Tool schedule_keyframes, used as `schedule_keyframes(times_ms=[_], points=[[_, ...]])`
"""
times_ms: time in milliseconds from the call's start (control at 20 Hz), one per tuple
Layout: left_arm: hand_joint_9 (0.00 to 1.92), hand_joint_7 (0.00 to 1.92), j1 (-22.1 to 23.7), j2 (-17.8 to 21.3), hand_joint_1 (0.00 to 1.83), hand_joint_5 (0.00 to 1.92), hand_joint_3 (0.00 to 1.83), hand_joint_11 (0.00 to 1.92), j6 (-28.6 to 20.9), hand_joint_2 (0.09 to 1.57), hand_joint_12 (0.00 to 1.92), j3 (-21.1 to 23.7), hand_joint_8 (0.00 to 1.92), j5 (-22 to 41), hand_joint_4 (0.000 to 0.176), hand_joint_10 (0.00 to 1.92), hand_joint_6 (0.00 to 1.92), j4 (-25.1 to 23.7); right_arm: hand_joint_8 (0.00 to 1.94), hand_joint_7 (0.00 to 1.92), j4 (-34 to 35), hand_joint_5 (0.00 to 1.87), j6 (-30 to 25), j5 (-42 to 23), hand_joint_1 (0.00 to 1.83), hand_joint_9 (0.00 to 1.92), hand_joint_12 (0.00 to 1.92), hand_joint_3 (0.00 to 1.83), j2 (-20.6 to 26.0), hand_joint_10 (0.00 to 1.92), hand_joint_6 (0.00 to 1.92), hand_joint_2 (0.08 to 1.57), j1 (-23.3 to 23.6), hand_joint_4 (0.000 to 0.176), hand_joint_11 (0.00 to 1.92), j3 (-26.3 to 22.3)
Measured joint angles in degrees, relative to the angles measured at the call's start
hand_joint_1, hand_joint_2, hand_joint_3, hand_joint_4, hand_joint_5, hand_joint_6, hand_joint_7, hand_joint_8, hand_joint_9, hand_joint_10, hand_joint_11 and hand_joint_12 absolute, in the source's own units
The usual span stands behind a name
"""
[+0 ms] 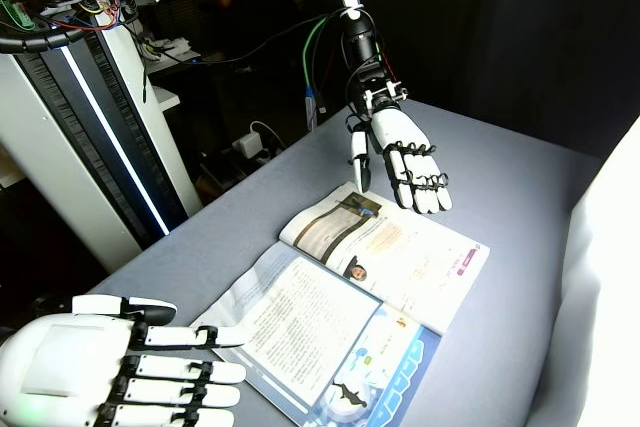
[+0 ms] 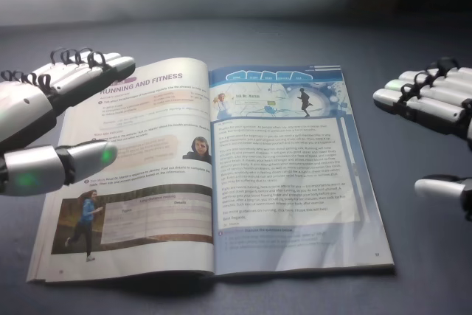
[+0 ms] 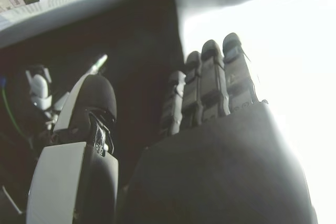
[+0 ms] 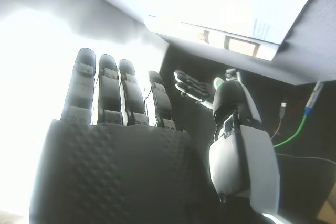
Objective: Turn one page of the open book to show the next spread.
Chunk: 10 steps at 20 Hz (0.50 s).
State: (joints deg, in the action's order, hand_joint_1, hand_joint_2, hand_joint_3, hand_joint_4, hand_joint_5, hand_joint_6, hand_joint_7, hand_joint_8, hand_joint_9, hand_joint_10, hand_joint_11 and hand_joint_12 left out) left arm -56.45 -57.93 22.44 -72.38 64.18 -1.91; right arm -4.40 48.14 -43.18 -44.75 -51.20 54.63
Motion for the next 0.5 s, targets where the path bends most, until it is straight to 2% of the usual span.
schedule_keyframes(times_ms=[100, 150, 200, 300, 350, 400, 500], points=[[0.0, 0.0, -0.6, 0.3, 0.2, 0.02, 0.01, 0.0, 0.0, 1.36, 0.0, 0.0, 0.0, -0.2, 0.013, 0.0, 0.0, 0.2, 0.0, 0.0, -3.0, 0.0, -0.6, 3.2, 0.15, 0.0, 0.0, 0.04, -1.2, 0.0, 0.0, 1.29, 1.8, 0.0, 0.0, 0.7], [0.0, 0.0, -1.0, 0.4, 0.21, 0.04, 0.01, 0.0, 0.0, 1.36, 0.0, 0.1, 0.0, -0.1, 0.003, 0.0, 0.01, 1.2, 0.0, 0.0, -5.5, 0.0, -1.6, 5.6, 0.15, 0.0, 0.0, 0.03, -2.0, 0.0, 0.0, 1.28, 3.2, 0.0, 0.0, 1.3], [0.0, 0.0, -1.2, 0.5, 0.21, 0.04, 0.01, 0.0, 0.0, 1.36, 0.0, 0.1, 0.0, -0.1, 0.005, 0.0, 0.01, 1.4, 0.0, 0.0, -6.9, 0.0, -2.2, 6.9, 0.13, 0.0, 0.0, 0.02, -2.4, 0.0, 0.0, 1.27, 4.0, 0.0, 0.0, 1.6], [0.0, 0.0, -2.4, 1.3, 0.22, 0.03, 0.01, 0.0, 0.0, 1.37, 0.0, 0.4, 0.0, 0.2, 0.015, 0.0, 0.0, 2.2, 0.0, 0.0, -10.8, 0.0, -4.8, 10.1, 0.13, 0.0, 0.0, 0.01, -4.2, 0.0, 0.0, 1.25, 5.5, 0.0, 0.0, 2.8], [0.0, 0.0, -3.0, 1.6, 0.22, 0.03, 0.01, 0.0, 0.1, 1.37, 0.0, 0.5, 0.0, 0.5, 0.014, 0.0, 0.0, 2.9, 0.0, 0.0, -13.5, 0.0, -6.8, 12.2, 0.14, 0.0, 0.0, 0.01, -5.3, 0.0, 0.0, 1.25, 6.1, 0.0, 0.0, 3.7], [0.0, 0.0, -3.3, 1.9, 0.22, 0.03, 0.01, 0.0, 0.1, 1.37, 0.0, 0.7, 0.0, 0.7, 0.025, 0.0, 0.0, 3.5, 0.0, 0.0, -14.9, 0.0, -8.2, 13.6, 0.17, 0.0, 0.0, 0.0, -6.3, 0.0, 0.0, 1.25, 6.1, 0.0, 0.0, 4.3], [0.0, 0.0, -4.0, 2.3, 0.22, 0.02, 0.01, 0.0, 0.2, 1.39, 0.0, 1.0, 0.0, 1.1, 0.032, 0.0, 0.0, 3.9, 0.0, 0.0, -17.1, 0.0, -9.4, 16.0, 0.08, 0.0, 0.0, 0.0, -7.6, 0.0, 0.0, 1.24, 6.1, 0.0, 0.0, 4.9]])
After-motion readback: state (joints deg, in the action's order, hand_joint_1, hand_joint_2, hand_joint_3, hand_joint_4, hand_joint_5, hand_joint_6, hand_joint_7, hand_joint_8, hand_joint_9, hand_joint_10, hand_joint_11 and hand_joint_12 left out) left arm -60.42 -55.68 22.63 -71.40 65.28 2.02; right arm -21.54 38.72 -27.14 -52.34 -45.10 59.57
